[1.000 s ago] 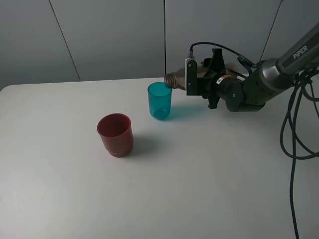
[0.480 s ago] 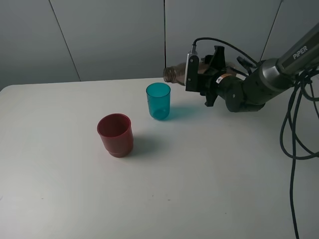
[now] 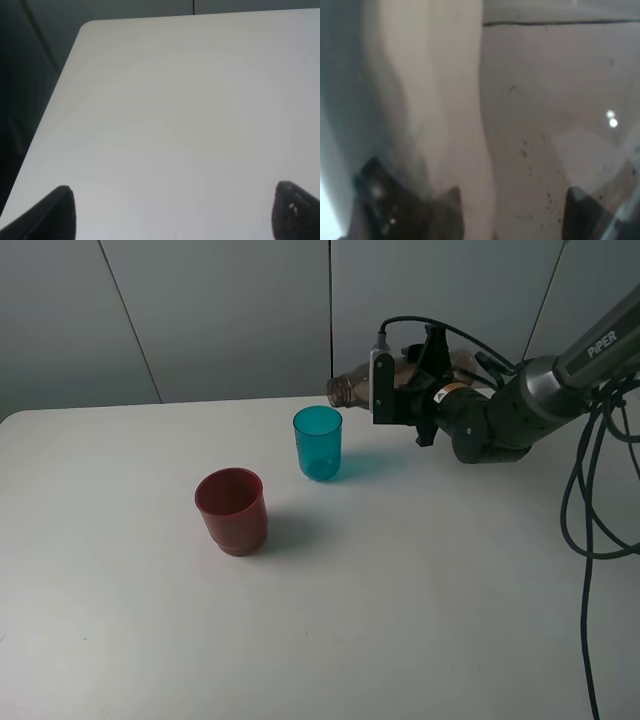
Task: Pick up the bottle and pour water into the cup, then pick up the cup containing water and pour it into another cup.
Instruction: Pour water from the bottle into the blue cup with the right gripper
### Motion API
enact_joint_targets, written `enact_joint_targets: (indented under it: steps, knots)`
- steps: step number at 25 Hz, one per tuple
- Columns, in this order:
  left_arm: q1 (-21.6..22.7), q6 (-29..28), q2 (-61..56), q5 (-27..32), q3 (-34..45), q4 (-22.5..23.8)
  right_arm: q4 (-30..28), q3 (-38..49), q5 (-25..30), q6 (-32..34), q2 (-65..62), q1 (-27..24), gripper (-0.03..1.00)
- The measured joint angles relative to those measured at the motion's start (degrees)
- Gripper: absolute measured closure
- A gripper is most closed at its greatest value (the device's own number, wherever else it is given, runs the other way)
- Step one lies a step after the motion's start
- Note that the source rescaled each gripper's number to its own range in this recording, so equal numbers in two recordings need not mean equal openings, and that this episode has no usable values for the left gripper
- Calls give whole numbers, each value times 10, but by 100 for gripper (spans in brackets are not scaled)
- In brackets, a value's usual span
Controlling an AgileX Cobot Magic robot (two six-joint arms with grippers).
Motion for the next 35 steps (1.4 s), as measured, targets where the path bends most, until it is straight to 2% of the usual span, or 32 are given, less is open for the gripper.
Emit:
enact_joint_targets:
  steps: [7,28,35]
  knots:
    - [0,0,0,0,0,0,-23,0,-12,-16,0,0,96]
    - [0,0,0,0,0,0,-25,-13,-19,-71,0,0,96]
    - [0,0,0,0,0,0,-45,-19,-20,-83,0,0,96]
